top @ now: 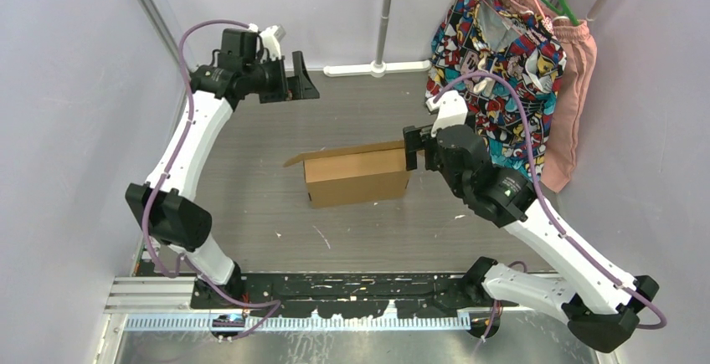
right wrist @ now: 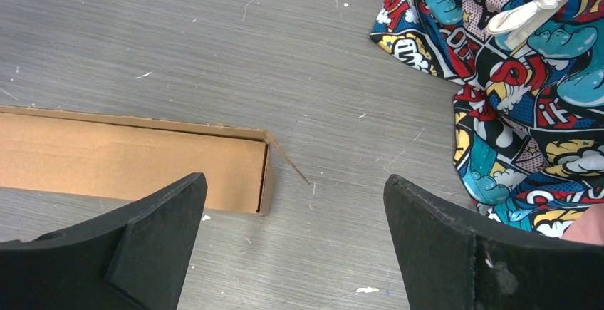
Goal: Fold the paper box
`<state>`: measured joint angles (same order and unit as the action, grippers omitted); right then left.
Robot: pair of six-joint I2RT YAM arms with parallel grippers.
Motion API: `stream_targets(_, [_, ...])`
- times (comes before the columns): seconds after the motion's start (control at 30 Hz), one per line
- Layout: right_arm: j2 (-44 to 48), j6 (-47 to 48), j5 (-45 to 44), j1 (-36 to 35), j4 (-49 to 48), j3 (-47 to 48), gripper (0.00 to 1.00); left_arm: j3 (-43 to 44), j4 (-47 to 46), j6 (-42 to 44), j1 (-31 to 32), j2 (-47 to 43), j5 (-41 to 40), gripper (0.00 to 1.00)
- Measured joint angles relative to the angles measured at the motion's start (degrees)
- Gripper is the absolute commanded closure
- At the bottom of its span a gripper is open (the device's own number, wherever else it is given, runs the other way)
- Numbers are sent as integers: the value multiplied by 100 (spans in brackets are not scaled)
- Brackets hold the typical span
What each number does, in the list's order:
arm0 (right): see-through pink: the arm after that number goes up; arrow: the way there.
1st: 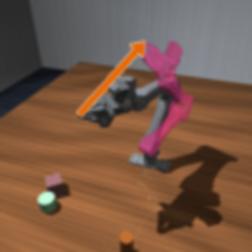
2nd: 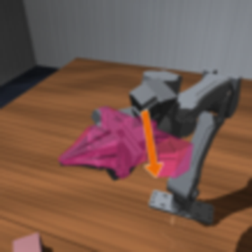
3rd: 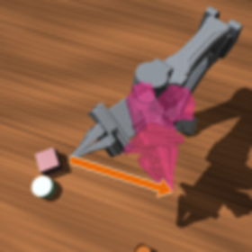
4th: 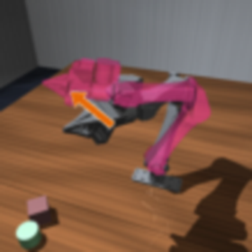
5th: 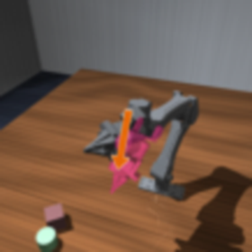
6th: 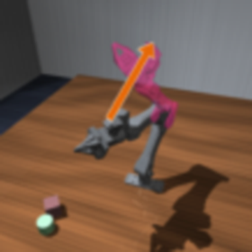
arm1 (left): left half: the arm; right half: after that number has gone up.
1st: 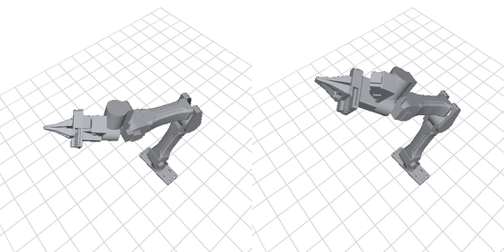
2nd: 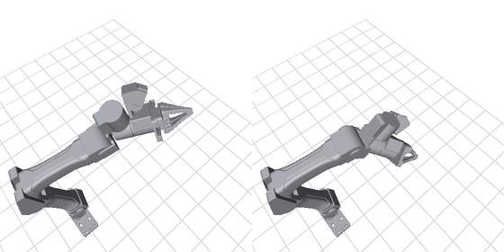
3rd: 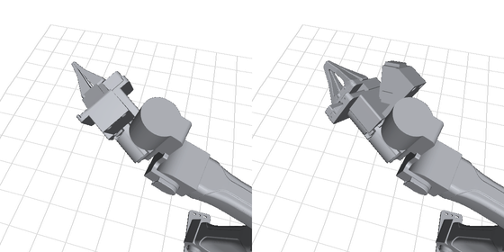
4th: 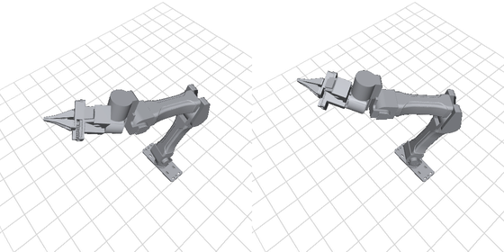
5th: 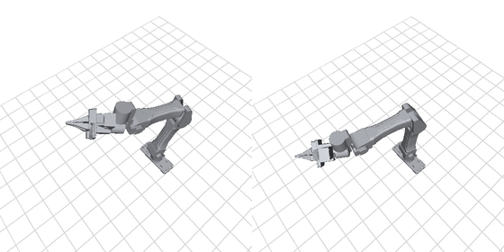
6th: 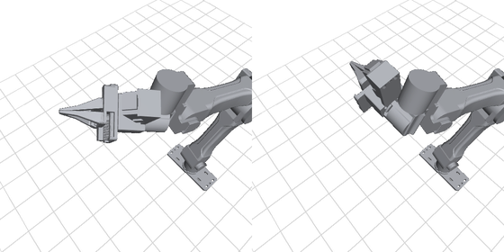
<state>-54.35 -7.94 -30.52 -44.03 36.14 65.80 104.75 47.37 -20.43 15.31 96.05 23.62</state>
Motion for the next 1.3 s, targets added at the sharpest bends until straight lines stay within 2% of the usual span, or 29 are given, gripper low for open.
stream_targets(0.23, [-260,9,79,284,-37,173,0,-330,-52,-35,66,-621,-586,1])
stream_targets(0.4, [-686,-81,614,1294,-7,385,0,-1097,-284,129,723,-1517,-1661,0])
stream_targets(0.57, [-872,-199,1143,2350,28,398,15,-1711,-514,289,1266,-2332,-2562,1])
stream_targets(0.73, [-1056,-275,1711,2465,129,501,21,-2503,-597,201,1320,-3224,-3115,3])
stream_targets(0.93, [-1029,-267,2273,2465,177,501,27,-2883,-706,131,1543,-3713,-3235,3])
stream_targets(1.1, [-990,-195,2809,2465,184,501,36,-3106,-772,258,1582,-3742,-2997,9])
stream_targets(1.3, [-968,-87,3434,2465,291,494,38,-3386,-769,459,1587,-3886,-2629,11])
